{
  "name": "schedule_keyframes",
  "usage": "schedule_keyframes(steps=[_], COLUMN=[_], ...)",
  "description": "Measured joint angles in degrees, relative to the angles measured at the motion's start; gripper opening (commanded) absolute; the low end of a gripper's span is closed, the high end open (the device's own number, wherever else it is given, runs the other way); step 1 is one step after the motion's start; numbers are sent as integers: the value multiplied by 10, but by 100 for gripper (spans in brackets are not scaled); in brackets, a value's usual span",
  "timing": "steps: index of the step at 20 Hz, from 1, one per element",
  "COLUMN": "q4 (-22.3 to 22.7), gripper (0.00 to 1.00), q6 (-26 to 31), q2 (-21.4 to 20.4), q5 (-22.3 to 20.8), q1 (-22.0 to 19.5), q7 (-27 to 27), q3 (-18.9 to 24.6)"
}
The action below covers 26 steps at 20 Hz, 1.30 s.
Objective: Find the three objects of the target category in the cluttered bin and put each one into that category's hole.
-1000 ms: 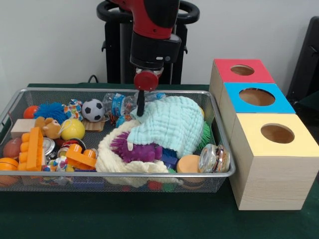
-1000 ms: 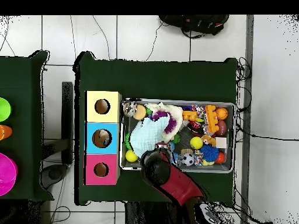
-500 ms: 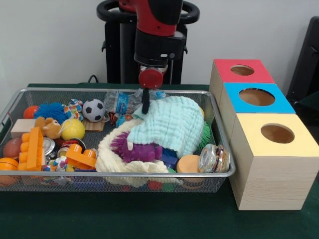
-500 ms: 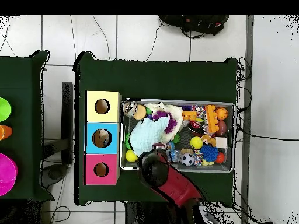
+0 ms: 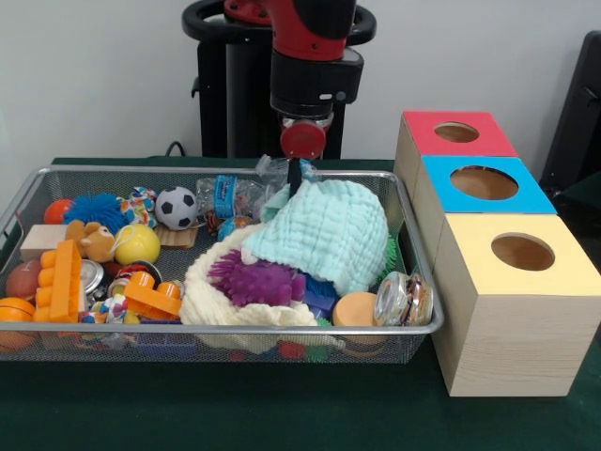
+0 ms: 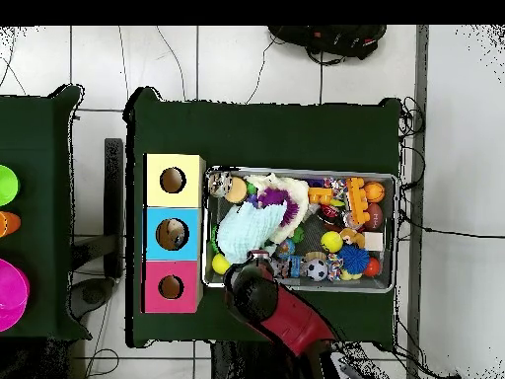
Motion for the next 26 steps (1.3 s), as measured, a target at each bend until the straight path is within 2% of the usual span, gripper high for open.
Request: schedule_keyframes(steps=[14, 26], q4=[10, 10], gripper=[100, 100], q6=[17, 78], q2=[-4, -12], q5=[0, 0], q1=[-9, -12], q7=[0, 0], q3=[1, 0])
